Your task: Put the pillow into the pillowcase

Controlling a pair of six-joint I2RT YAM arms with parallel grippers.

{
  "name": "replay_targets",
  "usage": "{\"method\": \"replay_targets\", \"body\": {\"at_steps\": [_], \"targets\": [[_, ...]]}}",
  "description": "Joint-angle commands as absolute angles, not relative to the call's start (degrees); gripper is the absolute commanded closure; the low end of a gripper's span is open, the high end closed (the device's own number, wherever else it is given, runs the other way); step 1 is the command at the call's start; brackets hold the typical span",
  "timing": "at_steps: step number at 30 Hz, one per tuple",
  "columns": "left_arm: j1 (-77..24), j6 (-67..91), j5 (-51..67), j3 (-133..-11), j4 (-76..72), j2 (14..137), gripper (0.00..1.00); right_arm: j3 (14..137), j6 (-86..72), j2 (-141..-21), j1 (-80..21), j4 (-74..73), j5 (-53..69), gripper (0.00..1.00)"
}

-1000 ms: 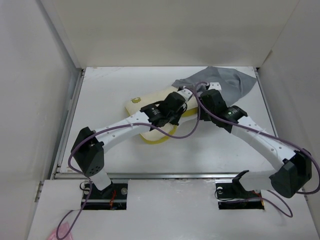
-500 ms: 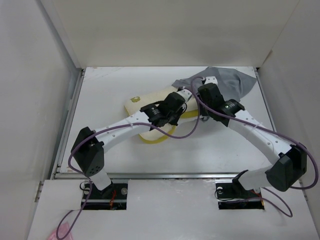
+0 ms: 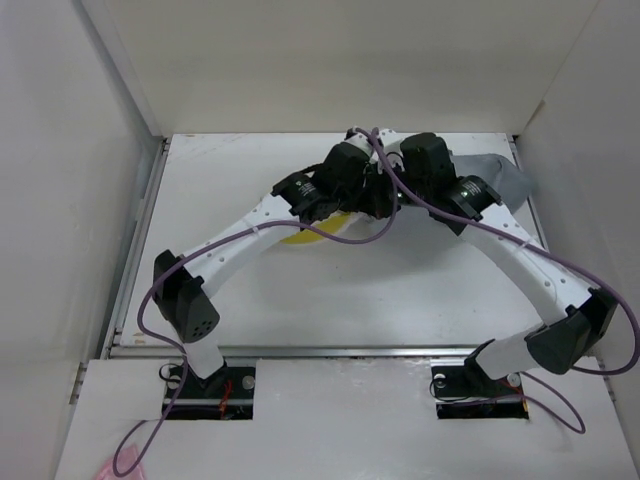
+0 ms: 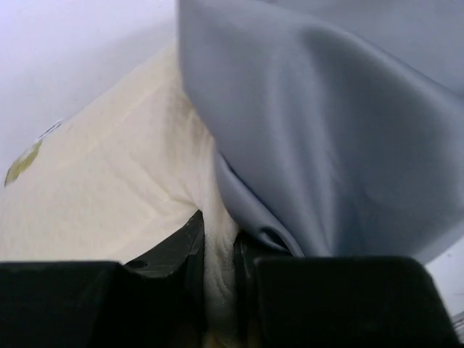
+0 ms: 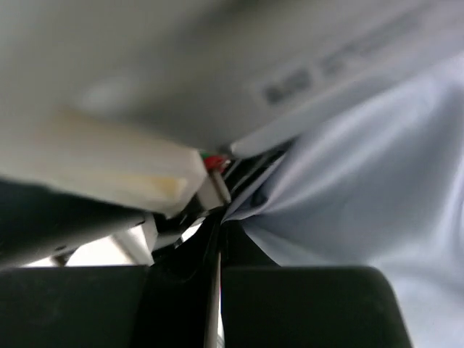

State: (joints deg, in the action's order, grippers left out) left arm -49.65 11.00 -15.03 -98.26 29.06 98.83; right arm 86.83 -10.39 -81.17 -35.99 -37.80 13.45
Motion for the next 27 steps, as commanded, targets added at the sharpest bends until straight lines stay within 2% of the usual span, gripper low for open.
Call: {"method": "replay_targets", "body": {"at_steps": [1, 4, 6, 9, 12, 13, 14, 15, 16, 17, 18, 20, 24, 25, 26, 27], "targets": [[-52.0, 13.4, -12.1, -102.6, 16.6, 100.5, 1.0, 92.4, -10.3, -82.9, -41.5, -23.0, 51.0, 1.0], [-51.4, 14.4, -12.7, -101.2, 16.6, 100.5, 1.0, 92.4, -11.4, -82.9, -41.5, -18.0, 59.7, 1.0], [-50.9, 15.5, -12.0, -100.3, 16.6, 100.5, 1.0, 91.5, -11.4, -81.0, -41.5, -17.1, 58.5, 0.99], [-49.8, 16.1, -10.4, -98.1, 16.1, 100.0, 1.0, 89.6, -9.1, -78.2, -41.5, -22.9, 44.2, 0.74], [-49.7, 16.6, -9.8, -93.4, 17.0, 97.4, 1.0, 86.7, -7.8, -76.1, -41.5, -30.0, 26.8, 0.44], [-49.7, 16.6, -9.8, -91.7, 17.0, 96.3, 0.91, 85.7, -7.8, -74.1, -41.5, -31.0, 23.8, 0.31], [-49.7, 17.4, -9.8, -89.7, 17.6, 93.6, 0.59, 84.4, -7.8, -72.9, -41.5, -31.5, 21.2, 0.23], [-49.7, 18.7, -10.4, -87.6, 17.6, 92.1, 0.46, 82.0, -7.8, -71.5, -41.5, -32.1, 16.4, 0.18], [-49.7, 19.6, -10.4, -83.1, 17.6, 90.5, 0.38, 81.0, -8.4, -69.0, -41.5, -33.6, 14.5, 0.13], [-49.7, 21.7, -11.9, -79.3, 17.6, 87.2, 0.25, 79.4, -8.4, -67.7, -41.5, -34.3, 11.4, 0.04], [-49.1, 21.7, -11.9, -79.3, 17.6, 85.6, 0.25, 79.4, -9.0, -66.5, -41.5, -35.1, 10.1, 0.01], [-49.1, 23.7, -12.4, -74.7, 17.6, 82.8, 0.23, 77.7, -9.6, -63.3, -41.5, -36.3, 7.9, 0.01], [-48.6, 26.0, -14.8, -72.1, 19.7, 78.1, 0.14, 76.6, -12.0, -61.3, -41.5, -38.6, 2.2, 0.01], [-48.0, 26.6, -14.9, -71.5, 21.0, 78.0, 0.09, 76.6, -12.6, -61.3, -41.5, -39.1, -1.4, 0.01], [-48.0, 26.6, -15.5, -71.5, 21.7, 77.5, 0.0, 76.6, -13.2, -62.1, -41.5, -39.9, -3.2, 0.01], [-48.0, 27.2, -16.9, -71.5, 21.7, 77.5, 0.0, 77.1, -14.2, -64.0, -41.5, -39.9, -5.3, 0.01]]}}
